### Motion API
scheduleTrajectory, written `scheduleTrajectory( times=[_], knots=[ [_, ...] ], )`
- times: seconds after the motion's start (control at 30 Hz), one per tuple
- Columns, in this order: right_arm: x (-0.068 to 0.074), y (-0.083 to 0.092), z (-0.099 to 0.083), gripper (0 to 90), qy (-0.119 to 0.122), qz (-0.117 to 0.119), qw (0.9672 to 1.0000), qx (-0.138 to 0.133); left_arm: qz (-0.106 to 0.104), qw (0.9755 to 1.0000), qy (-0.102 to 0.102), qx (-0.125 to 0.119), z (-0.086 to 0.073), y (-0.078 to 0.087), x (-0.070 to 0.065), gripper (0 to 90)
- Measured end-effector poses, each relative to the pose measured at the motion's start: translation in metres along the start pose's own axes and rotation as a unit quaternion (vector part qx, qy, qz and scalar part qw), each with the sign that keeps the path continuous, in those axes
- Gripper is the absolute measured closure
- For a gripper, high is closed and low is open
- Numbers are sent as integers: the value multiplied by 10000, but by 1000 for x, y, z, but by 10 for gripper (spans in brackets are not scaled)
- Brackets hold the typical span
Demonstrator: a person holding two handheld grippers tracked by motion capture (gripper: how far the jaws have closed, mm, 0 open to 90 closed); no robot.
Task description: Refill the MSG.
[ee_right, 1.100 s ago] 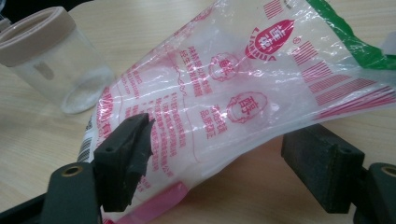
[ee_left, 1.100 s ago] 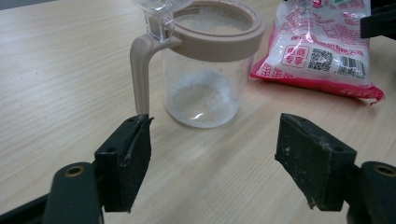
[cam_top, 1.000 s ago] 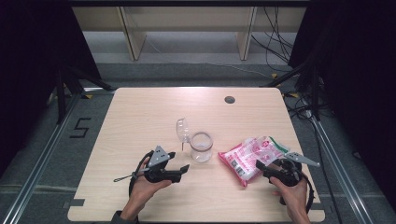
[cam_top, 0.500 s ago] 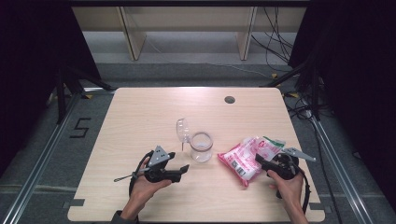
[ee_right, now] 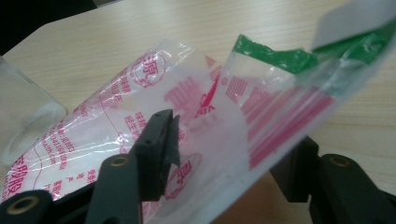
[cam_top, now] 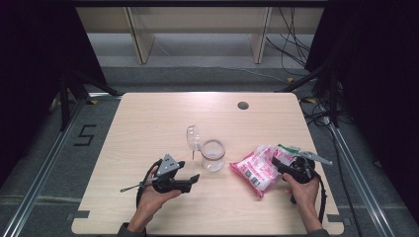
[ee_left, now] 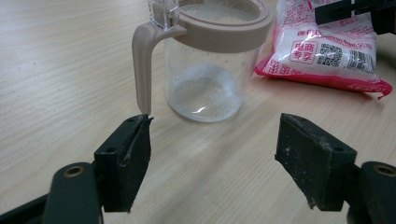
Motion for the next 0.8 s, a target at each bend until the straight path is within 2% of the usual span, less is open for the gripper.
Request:
scheduleTrajectory(
  times=[0.07,0.1,0.13,0.17,0.2,0.23,0.27,0.3,0.33,0.5,0.53,0.57,0.67,0.7,0.73,0.77,0.8],
  knots=[
    [0,1,-1,553,-14,-18,10000,61,3,10000,-40,21,0,0,0,263],
    [2,2,-2,602,-191,7,9997,134,17,9999,-98,34,0,0,1,263],
    [3,1,0,646,-150,115,9998,23,-2,10000,40,-7,0,0,0,263],
    [1,0,-1,679,-15,5,10000,71,9,10000,8,34,-1,0,0,263],
    [-1,0,0,717,240,8,9997,83,-36,10000,1,17,-1,-1,0,263],
    [-1,0,0,717,240,8,9997,83,-36,10000,1,17,-1,-1,0,263],
    [4,-4,-1,784,55,116,9999,45,-16,10000,6,53,-1,-2,-1,264],
    [4,-4,-1,784,55,116,9999,45,-4,10000,-11,68,-2,-2,-1,264],
    [8,-2,-2,825,-8,227,9997,93,-19,9999,-120,55,-1,-2,-1,265],
    [9,-1,-1,871,86,280,9996,54,-66,10000,-54,35,-1,-3,-2,267],
    [9,-1,1,900,322,287,9991,-47,-69,10000,-19,38,-2,-4,-3,268],
    [7,-1,3,900,465,156,9988,-92,-69,10000,-19,38,-2,-4,-3,269],
    [10,1,4,900,567,192,9981,-133,-71,9999,-70,88,-2,-4,-5,271],
    [10,2,6,900,644,127,9976,-204,-98,9999,-58,78,-2,-5,-7,271],
    [17,5,8,900,587,195,9977,-263,-103,9998,-107,92,-1,-7,-10,272],
    [17,5,8,900,587,195,9977,-263,-103,9998,-107,92,-1,-7,-10,273],
    [18,6,12,900,791,168,9961,-347,-90,9999,-104,90,-1,-8,-12,273]
  ],
)
Point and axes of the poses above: each handheld gripper's, and its own axes: y roughly backward along the jaws, z roughly out of its top, x roughly to its left, the point moved 9 cm from there along -y, roughly forward along the jaws, and after that the axes turned 9 degrees about x, right-handed, at the moved point
